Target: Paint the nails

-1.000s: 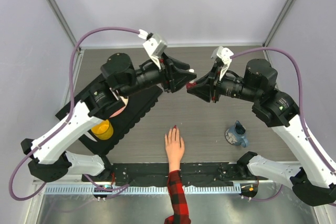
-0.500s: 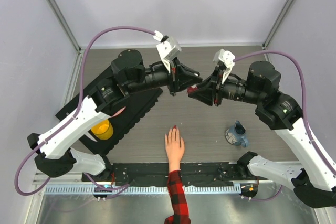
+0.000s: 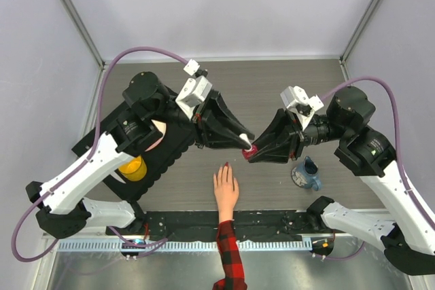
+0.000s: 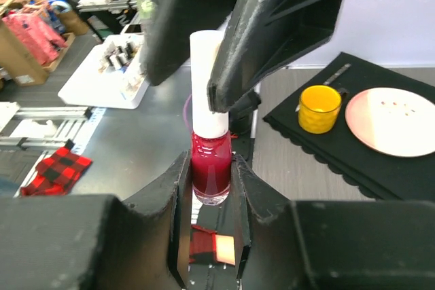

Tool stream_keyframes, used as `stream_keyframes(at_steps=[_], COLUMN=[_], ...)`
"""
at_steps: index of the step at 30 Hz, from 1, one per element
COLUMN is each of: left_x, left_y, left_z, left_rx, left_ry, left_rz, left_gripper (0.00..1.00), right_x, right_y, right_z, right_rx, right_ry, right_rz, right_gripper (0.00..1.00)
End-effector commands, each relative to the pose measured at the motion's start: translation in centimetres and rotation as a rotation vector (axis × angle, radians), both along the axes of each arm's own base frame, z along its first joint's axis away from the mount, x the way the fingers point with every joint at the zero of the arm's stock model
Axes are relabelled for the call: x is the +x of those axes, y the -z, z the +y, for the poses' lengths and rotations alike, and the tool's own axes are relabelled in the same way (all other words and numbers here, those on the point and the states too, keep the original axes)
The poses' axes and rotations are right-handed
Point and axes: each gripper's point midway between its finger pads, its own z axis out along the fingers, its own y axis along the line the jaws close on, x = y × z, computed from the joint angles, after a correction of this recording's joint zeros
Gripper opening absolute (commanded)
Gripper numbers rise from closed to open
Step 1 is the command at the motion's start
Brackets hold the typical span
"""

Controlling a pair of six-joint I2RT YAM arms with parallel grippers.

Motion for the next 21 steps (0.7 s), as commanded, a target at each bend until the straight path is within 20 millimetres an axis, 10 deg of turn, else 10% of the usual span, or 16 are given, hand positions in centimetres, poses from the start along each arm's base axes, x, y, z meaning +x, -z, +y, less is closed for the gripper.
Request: stream_keyframes(at_steps=[1, 12, 21], left_x=[-1.2, 9.8, 12.7], left_y=[-1.7, -4.2, -3.8], left_z=[2.0, 3.7, 1.8], left_rx=[0.000, -0.093, -0.121], left_ry=[-0.030, -0.743, -0.816], left_rz=[-0.031, 0.200, 0.295], left_gripper=[0.47, 0.60, 0.57], right_x=[1.4, 10.4, 12.8], right_y=[-1.8, -1.0, -0.7], right_z=[-0.2, -2.2, -3.0], right_rx=[0.047, -0.036, -0.043], right_ry=[0.100, 0.622, 0.747], right_rz=[-0.050, -0.065, -0.061], right_gripper=[0.01, 0.01, 0.01])
